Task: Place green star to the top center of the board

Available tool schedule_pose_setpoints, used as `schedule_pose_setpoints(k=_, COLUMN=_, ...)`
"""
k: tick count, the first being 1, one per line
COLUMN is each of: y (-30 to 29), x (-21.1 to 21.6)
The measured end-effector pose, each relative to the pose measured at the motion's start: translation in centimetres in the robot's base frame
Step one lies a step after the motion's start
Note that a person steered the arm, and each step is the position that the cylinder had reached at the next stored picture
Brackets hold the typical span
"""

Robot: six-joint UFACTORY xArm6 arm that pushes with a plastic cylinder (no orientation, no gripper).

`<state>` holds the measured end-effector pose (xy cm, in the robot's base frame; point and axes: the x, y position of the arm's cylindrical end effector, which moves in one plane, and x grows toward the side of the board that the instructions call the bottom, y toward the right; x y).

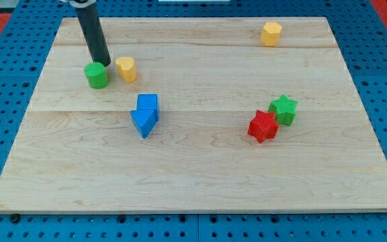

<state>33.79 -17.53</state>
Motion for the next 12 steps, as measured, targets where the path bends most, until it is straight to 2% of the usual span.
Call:
schedule_pose_setpoints(k=1, y=0.6, x=0.0)
schedule_pose_setpoints(k=3, y=7.5, x=0.7)
schedule_pose_setpoints(k=4, y=10.2, x=-0.9)
schedule_pose_setpoints(k=5, y=21.8, x=-2.4)
schedule_pose_setpoints(k=6, y=32.8, x=-1.9)
schedule_pose_setpoints(k=7, y=43.0, x=0.7)
schedule_pose_setpoints(k=8, y=44.2, x=7.7)
schedule_pose_setpoints(k=9, y=36.3, x=11.1)
schedule_pose_setpoints(k=10, y=31.5, x=13.8)
schedule_pose_setpoints(k=11, y=30.1, x=14.0)
schedule_pose_setpoints(k=12, y=25.2, x=10.9)
